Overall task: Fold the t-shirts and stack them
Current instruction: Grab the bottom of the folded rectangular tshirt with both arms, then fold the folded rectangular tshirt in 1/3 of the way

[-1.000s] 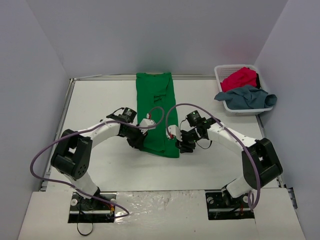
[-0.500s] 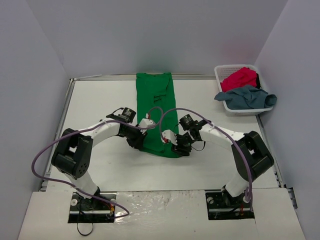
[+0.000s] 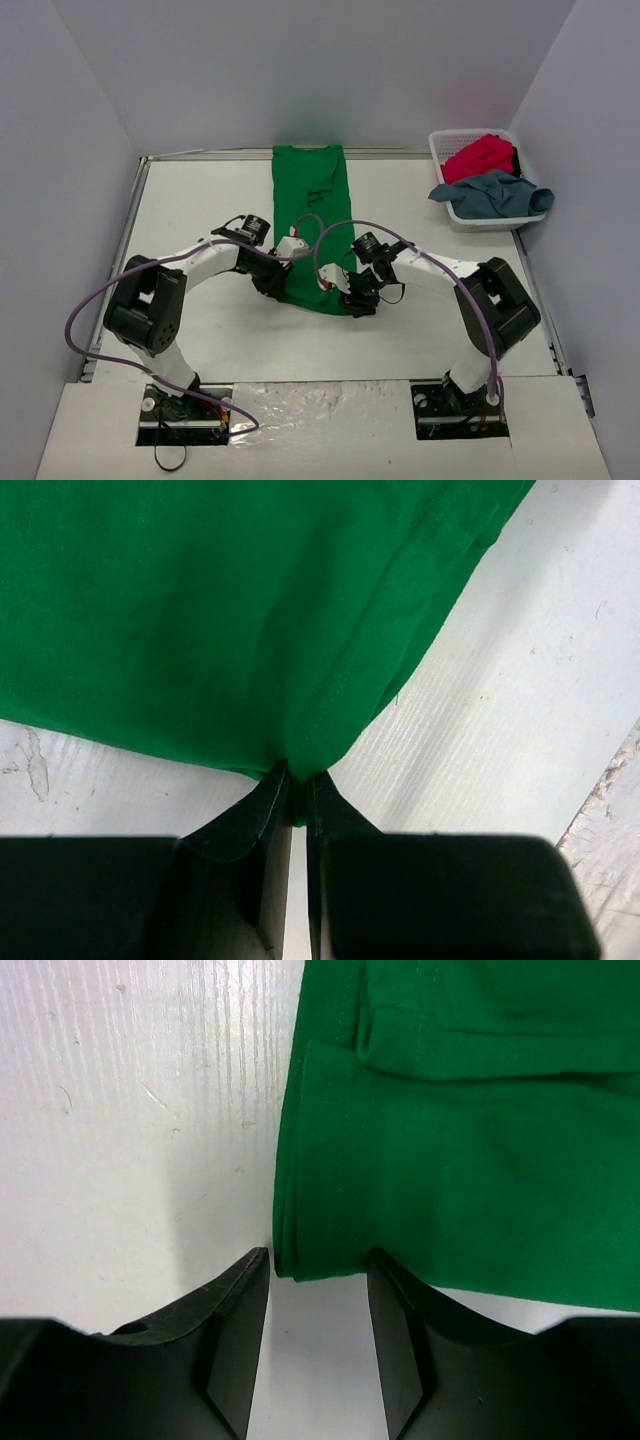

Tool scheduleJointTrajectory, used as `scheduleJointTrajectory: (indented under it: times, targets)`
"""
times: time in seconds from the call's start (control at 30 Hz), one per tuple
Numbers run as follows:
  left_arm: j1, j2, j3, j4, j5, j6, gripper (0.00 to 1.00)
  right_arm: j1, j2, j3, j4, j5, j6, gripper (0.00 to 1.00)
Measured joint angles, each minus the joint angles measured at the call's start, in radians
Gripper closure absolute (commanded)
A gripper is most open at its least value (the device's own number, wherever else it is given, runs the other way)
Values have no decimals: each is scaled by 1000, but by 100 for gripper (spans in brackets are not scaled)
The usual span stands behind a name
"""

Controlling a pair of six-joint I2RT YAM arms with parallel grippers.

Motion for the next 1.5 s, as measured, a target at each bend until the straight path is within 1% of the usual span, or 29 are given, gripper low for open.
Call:
scheduleJointTrajectory:
  times: [0.1,0.2,0.23,0.27,0.3,0.4,0.47,0.67,0.97,1.23,1.37,1.5]
  targets:
    - [1,3,0,0,0,-3,98,8,4,5,5,8,7,64]
    - [1,6,1,0,0,-7,97,15,15,15,13,15,17,71]
    - [2,7,2,0,0,-8,98,16,17,18,16,18,21,79]
    - [3,7,2,-1,0,-11,98,18,19,19,22,23,24,83]
    - [5,7,2,-1,1,-12,98,19,21,21,25,25,26,90]
    - [8,8,2,-3,1,-14,98,19,26,26,33,29,35,97]
    - [9,9,2,-5,3,-15,98,19,26,26,33,34,42,99]
    - [13,9,7,-19,5,-14,98,18,23,27,28,40,56,100]
    - [13,2,48,-78,32,27,98,-11,-35,81,-85,42,59,100]
    - [13,-93,42,-127,117,112,98,-48,-121,131,-206,-17,45,100]
    - [13,-151,16,-158,177,163,98,-55,-140,137,-256,-44,33,100]
    - [13,-173,6,-208,213,211,98,-55,-151,137,-303,-66,19,100]
